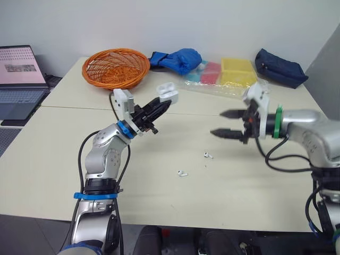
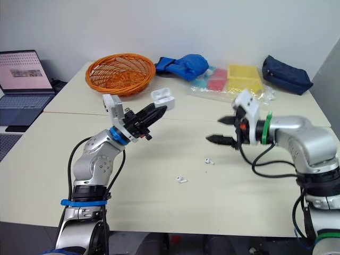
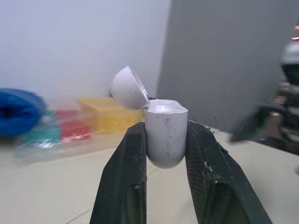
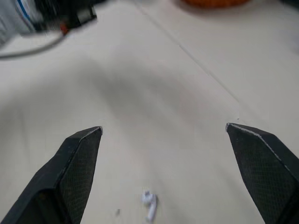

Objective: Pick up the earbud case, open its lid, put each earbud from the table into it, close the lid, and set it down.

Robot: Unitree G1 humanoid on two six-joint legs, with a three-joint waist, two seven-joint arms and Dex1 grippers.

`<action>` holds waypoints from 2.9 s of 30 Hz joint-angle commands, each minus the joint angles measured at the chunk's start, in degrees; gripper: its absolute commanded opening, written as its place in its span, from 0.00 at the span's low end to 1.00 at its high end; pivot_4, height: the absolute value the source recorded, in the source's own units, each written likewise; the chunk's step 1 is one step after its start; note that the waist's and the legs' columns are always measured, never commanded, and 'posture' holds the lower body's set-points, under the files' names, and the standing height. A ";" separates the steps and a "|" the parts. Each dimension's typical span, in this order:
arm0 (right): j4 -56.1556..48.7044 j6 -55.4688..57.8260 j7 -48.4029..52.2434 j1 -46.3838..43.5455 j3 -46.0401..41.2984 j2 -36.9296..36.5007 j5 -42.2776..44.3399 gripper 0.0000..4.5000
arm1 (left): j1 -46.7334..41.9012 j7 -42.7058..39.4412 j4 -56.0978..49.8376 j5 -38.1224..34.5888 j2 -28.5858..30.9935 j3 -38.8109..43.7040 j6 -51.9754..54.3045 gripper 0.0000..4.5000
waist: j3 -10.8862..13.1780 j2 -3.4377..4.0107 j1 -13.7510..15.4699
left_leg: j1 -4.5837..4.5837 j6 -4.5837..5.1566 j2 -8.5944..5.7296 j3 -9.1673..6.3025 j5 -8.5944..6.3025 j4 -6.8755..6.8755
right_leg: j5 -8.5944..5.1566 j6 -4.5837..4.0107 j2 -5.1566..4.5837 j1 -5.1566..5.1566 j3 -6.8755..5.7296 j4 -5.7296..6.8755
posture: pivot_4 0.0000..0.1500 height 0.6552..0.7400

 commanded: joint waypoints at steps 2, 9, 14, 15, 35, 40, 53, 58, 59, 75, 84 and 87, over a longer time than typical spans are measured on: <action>-4.80 -4.57 0.19 1.92 0.26 2.10 0.20 0.99 | 4.68 -1.35 -4.17 0.41 1.08 -0.07 -5.05 0.17 | 0.00 0.01 -0.47 | 0.02 0.00 0.01 -0.03 0.00 -0.03 | -0.01 0.02 0.02 0.01 -0.02 -0.02 | 1.00 1.00; -9.78 -18.62 4.15 12.00 13.11 3.88 -7.99 0.99 | 12.79 -5.06 -7.35 0.24 3.51 -1.30 -9.52 0.17 | -0.01 -0.02 -0.30 | 0.00 -0.01 0.02 -0.09 0.00 -0.02 | -0.01 0.15 -0.02 0.12 -0.17 -0.20 | 1.00 1.00; -7.93 -20.84 3.10 12.63 17.02 8.46 -10.51 0.99 | 13.94 -4.62 -8.36 0.27 4.59 -0.95 -10.43 0.17 | -0.01 -0.03 -0.28 | 0.01 -0.02 0.02 -0.07 0.01 0.09 | 0.22 0.24 -0.02 0.12 -0.15 -0.20 | 1.00 1.00; -6.80 -21.75 3.09 12.48 17.77 9.20 -11.33 0.99 | 13.96 -4.22 -8.63 0.10 4.68 -0.80 -10.19 0.17 | -0.02 -0.04 -0.28 | 0.03 -0.03 0.02 -0.07 0.01 0.11 | 0.26 0.24 -0.02 0.16 -0.14 -0.21 | 1.00 1.00; 5.81 -27.27 0.46 10.69 23.37 17.66 -22.68 0.99 | 15.11 -1.43 -11.06 0.52 5.56 -1.60 -10.61 0.17 | -0.02 -0.04 0.20 | 0.21 -0.03 0.04 -0.06 0.01 0.06 | 0.26 0.18 0.00 0.33 -0.13 -0.28 | 1.00 1.00; 12.38 -31.13 -0.46 9.94 24.20 18.90 -26.78 0.99 | 14.86 -1.24 -11.15 0.60 5.58 -1.73 -10.67 0.17 | -0.02 -0.04 0.15 | 0.23 -0.03 0.04 -0.04 0.01 0.06 | 0.26 0.19 0.01 0.33 -0.11 -0.28 | 1.00 1.00; 11.65 -31.29 0.93 10.73 23.74 18.06 -26.96 0.09 | 14.92 -0.95 -11.12 0.98 5.89 -1.82 -11.03 0.17 | -0.02 -0.04 0.25 | 0.80 -0.04 0.04 -0.03 0.00 0.04 | 0.23 0.12 -0.06 0.85 -0.11 -0.29 | 1.00 1.00; 8.49 -30.18 2.39 11.41 22.05 14.90 -25.95 0.09 | 14.46 -0.69 -10.86 1.15 5.37 -2.38 -11.12 0.17 | -0.02 -0.04 0.59 | 0.77 -0.04 0.02 0.00 0.00 -0.01 | 0.23 0.14 -0.09 0.84 -0.11 -0.33 | 1.00 1.00; 8.10 -30.01 2.49 11.44 21.96 14.53 -25.77 0.09 | 14.42 -0.63 -10.85 1.17 5.35 -2.45 -11.13 0.17 | -0.02 -0.04 0.68 | 0.76 -0.04 0.02 0.00 0.00 -0.01 | 0.23 0.14 -0.10 0.84 -0.12 -0.35 | 1.00 1.00; 0.42 -26.85 10.30 24.65 0.02 -11.11 -16.57 0.09 | 14.26 -1.07 -8.67 1.19 4.59 -2.90 -13.20 0.17 | 0.01 -0.05 0.65 | 0.59 -0.04 -0.06 0.03 -0.02 -0.40 | 0.02 0.15 -0.19 0.70 -0.16 -0.62 | 1.00 1.00; 5.11 -32.24 10.15 33.50 -5.49 -11.69 -15.11 0.09 | 14.29 -1.24 -8.97 0.79 5.29 -3.09 -13.07 0.17 | 0.01 -0.07 0.54 | 0.69 -0.05 -0.07 0.07 -0.02 -0.39 | 0.03 0.20 -0.18 0.76 -0.14 -0.61 | 1.00 1.00; 5.80 -34.91 11.57 35.99 -7.62 -12.34 -14.42 0.09 | 14.54 -1.27 -9.08 0.65 5.57 -2.84 -13.04 0.17 | 0.01 -0.07 0.55 | 0.69 -0.05 -0.09 0.08 -0.02 -0.39 | 0.03 0.21 -0.21 0.79 -0.14 -0.65 | 1.00 1.00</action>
